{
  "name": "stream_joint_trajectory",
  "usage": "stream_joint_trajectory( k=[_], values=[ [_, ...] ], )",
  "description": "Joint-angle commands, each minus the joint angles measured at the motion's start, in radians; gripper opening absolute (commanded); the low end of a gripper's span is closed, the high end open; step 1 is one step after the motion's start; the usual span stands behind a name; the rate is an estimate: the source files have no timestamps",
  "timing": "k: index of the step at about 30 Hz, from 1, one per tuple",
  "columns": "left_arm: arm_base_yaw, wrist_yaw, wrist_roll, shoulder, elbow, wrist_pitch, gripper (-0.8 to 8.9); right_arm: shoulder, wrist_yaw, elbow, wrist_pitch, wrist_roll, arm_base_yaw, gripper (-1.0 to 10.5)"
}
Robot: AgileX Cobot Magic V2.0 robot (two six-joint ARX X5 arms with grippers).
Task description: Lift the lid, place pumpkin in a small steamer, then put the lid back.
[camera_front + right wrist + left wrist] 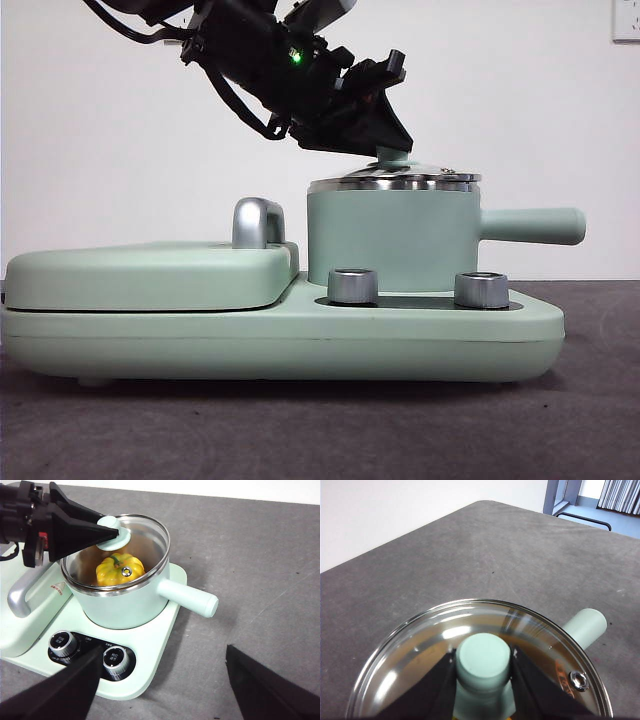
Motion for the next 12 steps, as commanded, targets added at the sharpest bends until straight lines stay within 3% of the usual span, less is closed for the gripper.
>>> stream_joint_trajectory(
  k=[1, 12],
  values=[
    [-0.009, -0.005, 0.001, -0.006, 0.023, 0.012, 0.10, 0.005, 0.005, 0.004, 0.009, 0.010, 0.009, 3.8],
    [-0.009, -0.005, -0.010, -0.008, 0.050, 0.014, 0.10, 0.005, 0.005, 0.004, 0.008, 0.010, 0.009, 3.8]
  ],
)
